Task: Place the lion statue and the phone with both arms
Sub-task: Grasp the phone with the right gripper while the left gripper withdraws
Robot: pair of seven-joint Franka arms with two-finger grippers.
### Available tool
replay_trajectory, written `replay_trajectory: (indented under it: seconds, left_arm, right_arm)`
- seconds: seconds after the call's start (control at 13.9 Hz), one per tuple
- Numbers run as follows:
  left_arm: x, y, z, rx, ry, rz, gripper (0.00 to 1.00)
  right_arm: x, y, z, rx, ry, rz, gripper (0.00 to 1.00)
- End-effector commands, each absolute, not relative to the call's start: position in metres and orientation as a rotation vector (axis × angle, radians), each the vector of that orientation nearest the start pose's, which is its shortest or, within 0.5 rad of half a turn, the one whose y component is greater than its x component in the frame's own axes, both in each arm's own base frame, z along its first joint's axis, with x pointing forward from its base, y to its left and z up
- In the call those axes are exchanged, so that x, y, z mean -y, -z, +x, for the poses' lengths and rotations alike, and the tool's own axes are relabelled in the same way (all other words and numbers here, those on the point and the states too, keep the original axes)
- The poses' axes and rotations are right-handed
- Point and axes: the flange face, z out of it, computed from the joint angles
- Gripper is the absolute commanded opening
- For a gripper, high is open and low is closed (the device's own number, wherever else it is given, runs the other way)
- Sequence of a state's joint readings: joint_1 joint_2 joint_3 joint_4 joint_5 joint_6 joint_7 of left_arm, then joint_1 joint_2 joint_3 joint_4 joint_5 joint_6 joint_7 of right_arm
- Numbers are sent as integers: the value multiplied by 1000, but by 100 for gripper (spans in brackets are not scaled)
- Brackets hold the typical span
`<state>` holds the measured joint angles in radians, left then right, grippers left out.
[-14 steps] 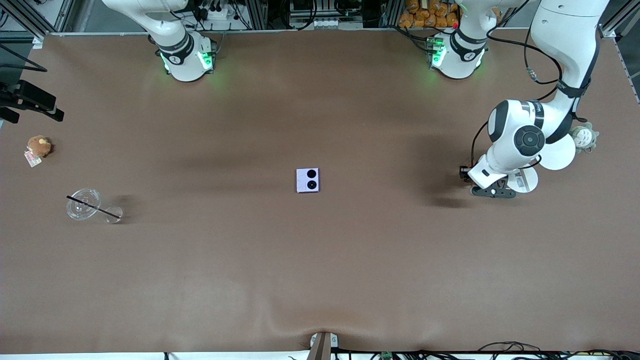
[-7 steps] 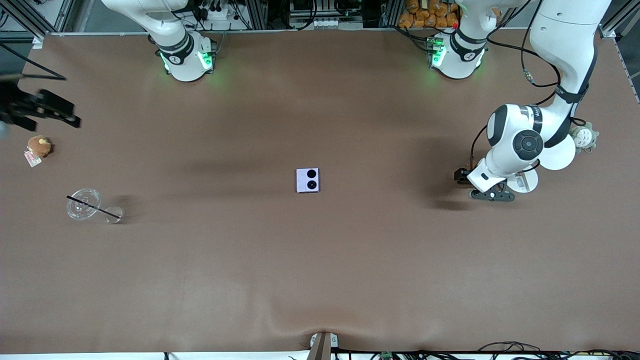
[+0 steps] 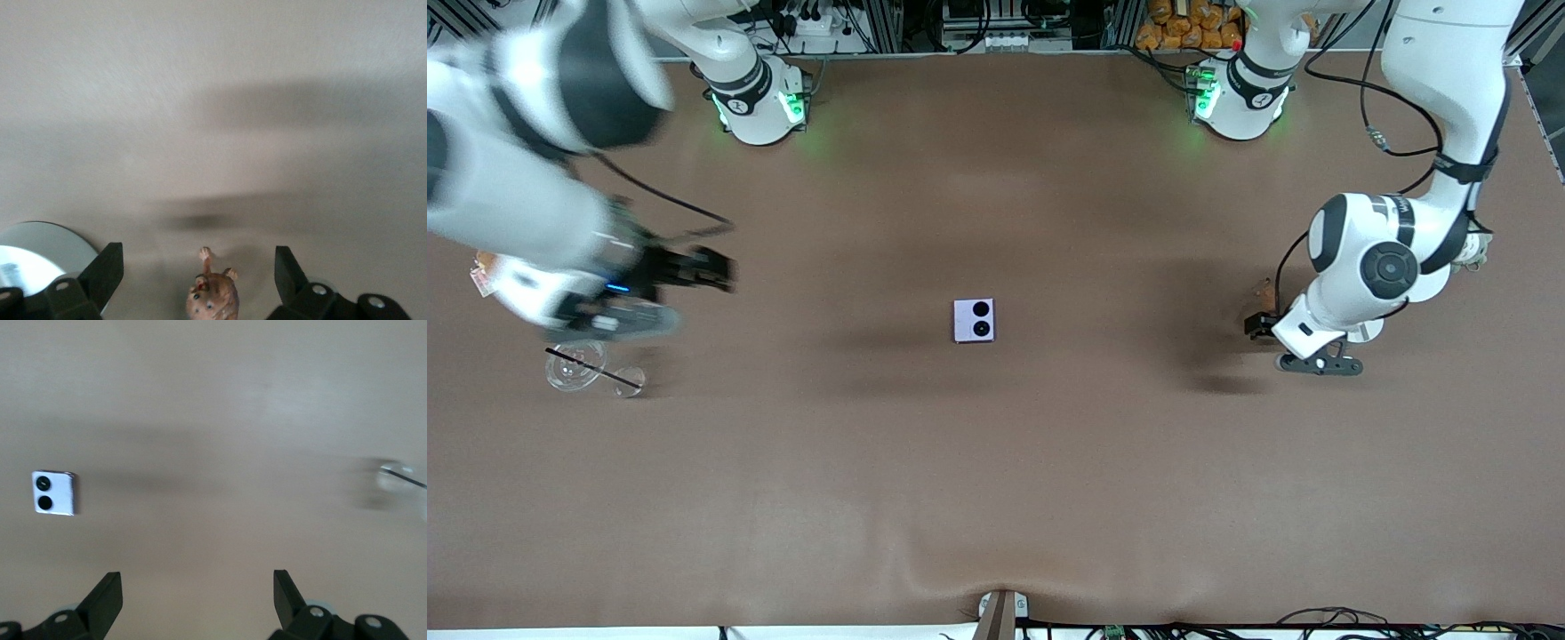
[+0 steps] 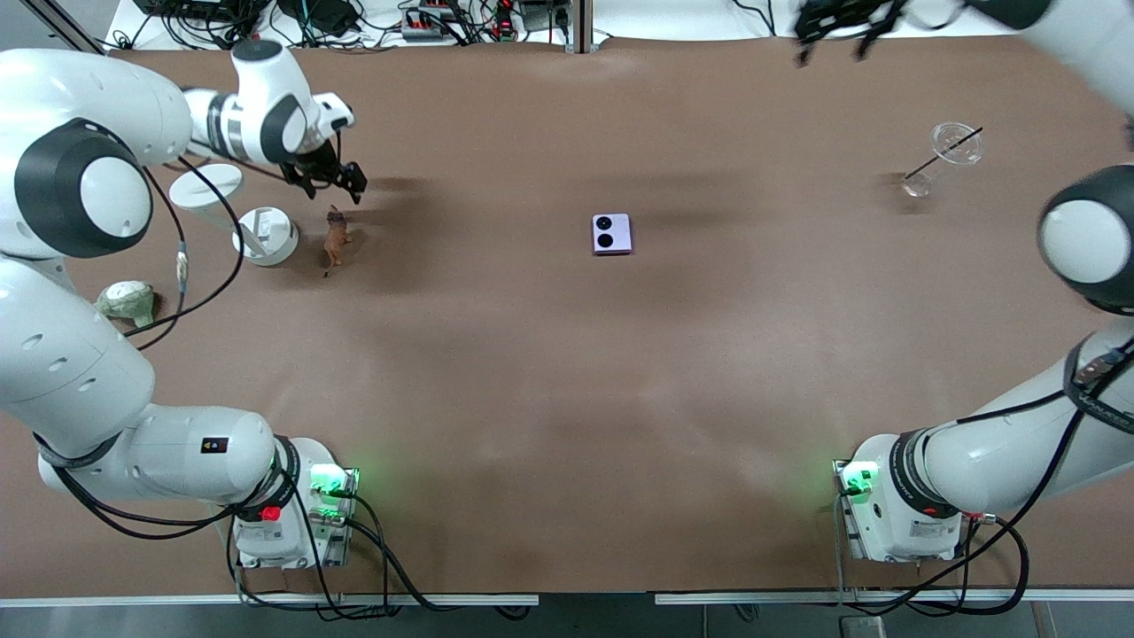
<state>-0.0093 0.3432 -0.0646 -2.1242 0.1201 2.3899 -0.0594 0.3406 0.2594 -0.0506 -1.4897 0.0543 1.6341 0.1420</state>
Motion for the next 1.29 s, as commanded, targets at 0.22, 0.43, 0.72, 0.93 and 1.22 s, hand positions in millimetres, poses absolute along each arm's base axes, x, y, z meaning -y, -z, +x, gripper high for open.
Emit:
replay_trajectory:
  seconds: [0.22,0.43,0.72,0.93,1.22]
  left_arm:
    - [43,-346,613,-125,-131,-3051,100]
    - [40,-412,634,-94,-112,-3045,100]
    - [35,-487,643,13,-72,-3170,100]
    - [33,-526,638,16,-17,-3179,100]
    - [44,-582,617,9,54,-3184,100]
  right_arm:
    - [-328,-402,580,430,-166,-3126,100]
    - [-382,-346,562,500,-144,-3126,100]
    - [-423,-271,546,505,-132,-3127,100]
    - [-452,-243,528,399,-95,-3138,100]
    - [-476,-215,512,180,-45,-3147,100]
